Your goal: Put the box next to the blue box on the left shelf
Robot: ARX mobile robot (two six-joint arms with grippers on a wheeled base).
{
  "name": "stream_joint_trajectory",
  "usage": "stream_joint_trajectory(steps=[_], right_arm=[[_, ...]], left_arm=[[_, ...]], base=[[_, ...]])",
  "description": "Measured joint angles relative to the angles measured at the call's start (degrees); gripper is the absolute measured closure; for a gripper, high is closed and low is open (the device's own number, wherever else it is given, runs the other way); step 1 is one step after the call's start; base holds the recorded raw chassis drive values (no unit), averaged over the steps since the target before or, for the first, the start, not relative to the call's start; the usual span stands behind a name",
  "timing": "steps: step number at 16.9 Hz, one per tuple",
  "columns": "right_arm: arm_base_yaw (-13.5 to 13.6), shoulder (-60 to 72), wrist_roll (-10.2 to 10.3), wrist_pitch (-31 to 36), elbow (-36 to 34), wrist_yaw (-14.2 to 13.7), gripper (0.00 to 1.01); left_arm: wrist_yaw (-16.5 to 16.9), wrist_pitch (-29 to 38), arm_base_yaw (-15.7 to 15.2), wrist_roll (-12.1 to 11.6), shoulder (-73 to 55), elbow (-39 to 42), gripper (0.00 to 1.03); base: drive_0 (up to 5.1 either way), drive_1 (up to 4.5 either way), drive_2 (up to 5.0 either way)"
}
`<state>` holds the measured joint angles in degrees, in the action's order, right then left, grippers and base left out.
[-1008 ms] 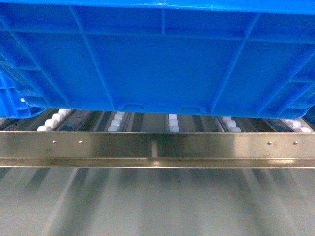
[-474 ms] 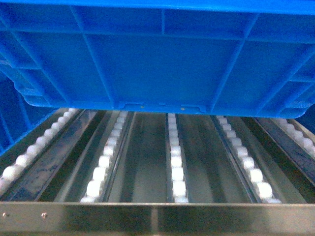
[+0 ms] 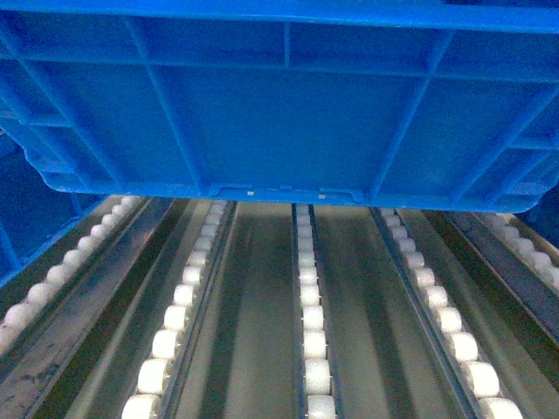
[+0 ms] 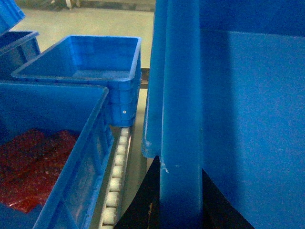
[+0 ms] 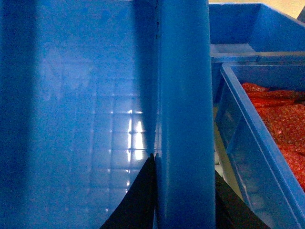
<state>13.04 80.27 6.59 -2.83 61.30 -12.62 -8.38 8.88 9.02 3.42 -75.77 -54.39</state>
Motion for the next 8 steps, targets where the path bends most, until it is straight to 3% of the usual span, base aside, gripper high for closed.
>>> stream_joint_trajectory(steps=[8], right_arm=[[0.0,0.0,0.0,-0.1,0.0,0.0,0.81]], left_arm=[[0.0,-0.1,0.0,0.0,0.0,0.0,0.95]], base=[[0.0,0.0,0.0]])
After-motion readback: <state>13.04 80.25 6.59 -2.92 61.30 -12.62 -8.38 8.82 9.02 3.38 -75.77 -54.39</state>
